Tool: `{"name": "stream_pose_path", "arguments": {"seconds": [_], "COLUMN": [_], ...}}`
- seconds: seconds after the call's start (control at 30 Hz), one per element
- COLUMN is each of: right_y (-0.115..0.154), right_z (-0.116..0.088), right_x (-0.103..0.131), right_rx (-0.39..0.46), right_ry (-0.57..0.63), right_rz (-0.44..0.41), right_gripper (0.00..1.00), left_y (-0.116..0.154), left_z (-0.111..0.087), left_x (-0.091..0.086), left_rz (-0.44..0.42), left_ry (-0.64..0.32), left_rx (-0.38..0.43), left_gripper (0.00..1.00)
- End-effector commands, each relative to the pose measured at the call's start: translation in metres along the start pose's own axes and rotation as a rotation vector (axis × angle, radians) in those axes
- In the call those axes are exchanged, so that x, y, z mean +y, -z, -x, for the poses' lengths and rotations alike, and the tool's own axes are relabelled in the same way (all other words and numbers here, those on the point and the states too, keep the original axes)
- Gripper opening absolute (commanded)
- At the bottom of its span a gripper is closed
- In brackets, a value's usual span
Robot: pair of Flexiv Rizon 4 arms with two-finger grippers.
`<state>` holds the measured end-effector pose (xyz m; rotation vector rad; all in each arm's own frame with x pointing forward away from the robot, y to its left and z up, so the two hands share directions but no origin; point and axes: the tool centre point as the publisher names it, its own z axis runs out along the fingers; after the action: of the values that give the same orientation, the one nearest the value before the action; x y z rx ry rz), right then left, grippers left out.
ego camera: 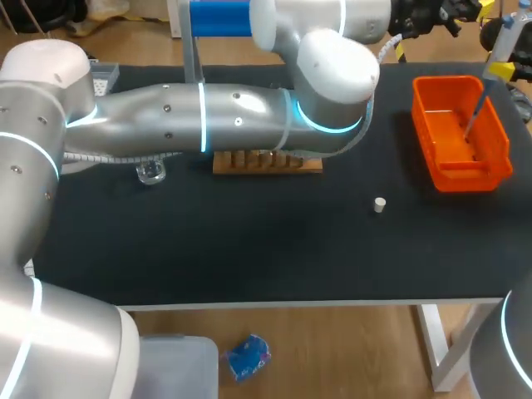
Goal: Invert the test tube, pick up the pipette, mount the tip to pipette, aspirate from beaker and dispense into the tube, eject the tip, return the pipette, and cap with the stopper.
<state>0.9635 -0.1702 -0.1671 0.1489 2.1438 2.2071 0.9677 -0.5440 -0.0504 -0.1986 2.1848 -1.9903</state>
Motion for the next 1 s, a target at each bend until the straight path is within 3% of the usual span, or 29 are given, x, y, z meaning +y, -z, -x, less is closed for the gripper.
{"name": "stream_pose_path", "arguments": {"seconds": [0.03,0.6,1.0], "right_y": [0.002,0.002,0.002], "right_z": [0.002,0.002,0.002], "right_x": [0.0,0.0,0.0], "right_rx": [0.007,0.007,0.007], "right_ry": [-0.001,-0.001,-0.001], "right_rz": [-0.001,-0.001,-0.001], "right_gripper": [0.0,0.0,0.0], "left_y": [-0.028,-0.045,-0.038], "left_z": [0.007,0.005,-0.005], "left_x": [0.003,0.007,0.01], "left_rz": [-0.32,-0.36,-0.37], "left_ry": [-0.011,-0.015,-0.003], "left_rx": [0.022,0.059,0.046], "left_gripper": [0.0,0.0,0.0]}}
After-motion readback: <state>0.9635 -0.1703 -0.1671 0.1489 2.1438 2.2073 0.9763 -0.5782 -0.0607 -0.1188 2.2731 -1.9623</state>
